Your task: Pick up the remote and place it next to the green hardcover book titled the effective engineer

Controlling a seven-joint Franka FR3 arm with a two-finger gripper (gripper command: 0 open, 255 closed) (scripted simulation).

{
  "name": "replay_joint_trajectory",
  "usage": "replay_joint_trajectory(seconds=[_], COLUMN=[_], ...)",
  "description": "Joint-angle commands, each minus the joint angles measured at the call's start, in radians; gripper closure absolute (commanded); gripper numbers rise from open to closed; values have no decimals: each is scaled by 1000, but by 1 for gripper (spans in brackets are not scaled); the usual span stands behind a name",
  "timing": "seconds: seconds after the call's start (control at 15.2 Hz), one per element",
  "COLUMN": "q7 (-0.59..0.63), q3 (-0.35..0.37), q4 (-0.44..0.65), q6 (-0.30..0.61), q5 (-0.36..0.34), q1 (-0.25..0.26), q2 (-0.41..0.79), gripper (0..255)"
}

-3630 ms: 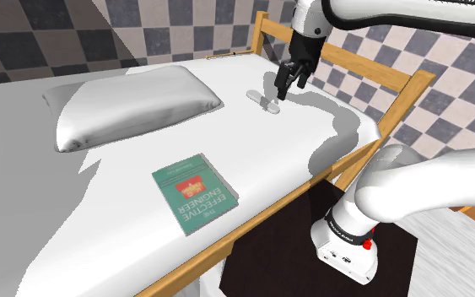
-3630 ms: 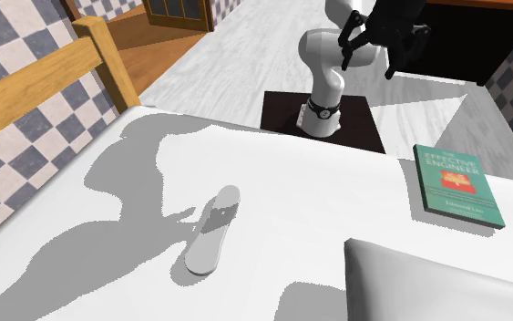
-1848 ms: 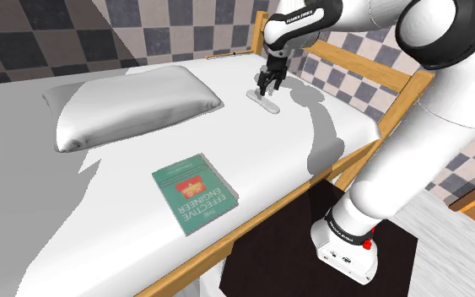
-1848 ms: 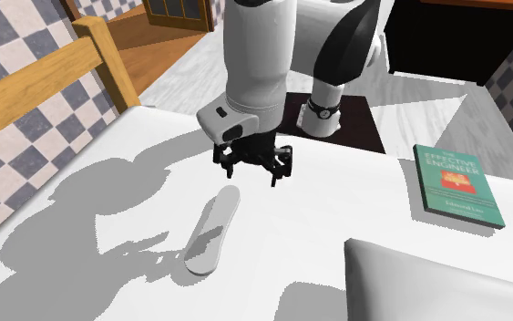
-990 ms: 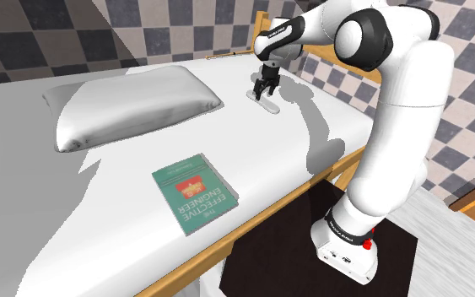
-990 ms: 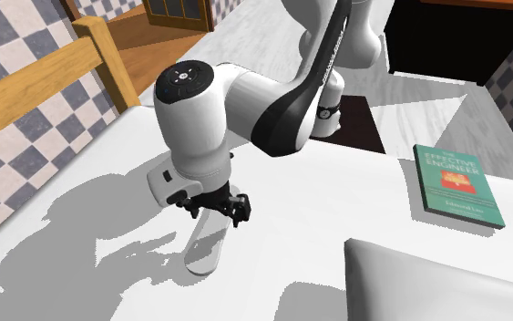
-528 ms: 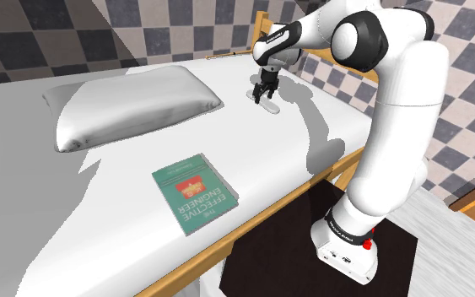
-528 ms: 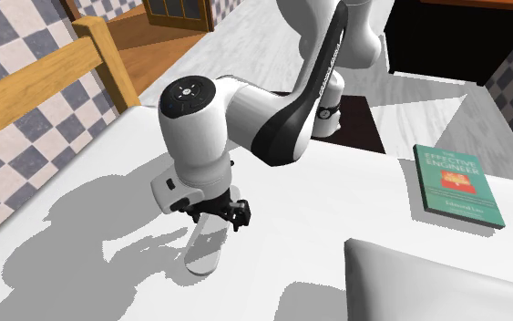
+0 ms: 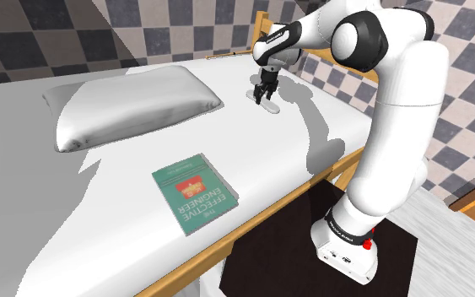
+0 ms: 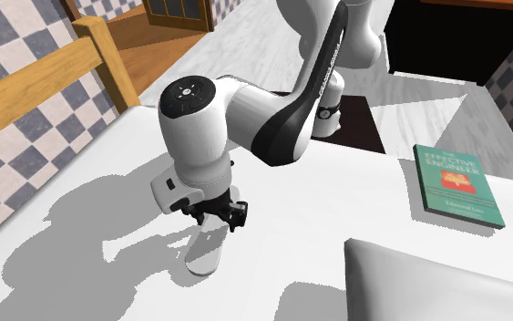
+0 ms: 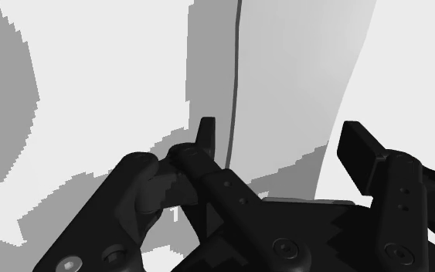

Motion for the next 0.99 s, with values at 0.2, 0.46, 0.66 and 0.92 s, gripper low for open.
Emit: replay_joint_trajectory(seconds=[0.2, 0.46, 0.66, 0.92], q7=[0, 4, 8, 13], q3=[0, -3, -6, -10], q4=[0, 14, 30, 56], q6=[0, -33, -66, -112], q5=[0, -7, -14, -22], q1=[0, 2, 4, 6], q2=[0, -20, -37, -59], gripper=[255, 255, 255, 255])
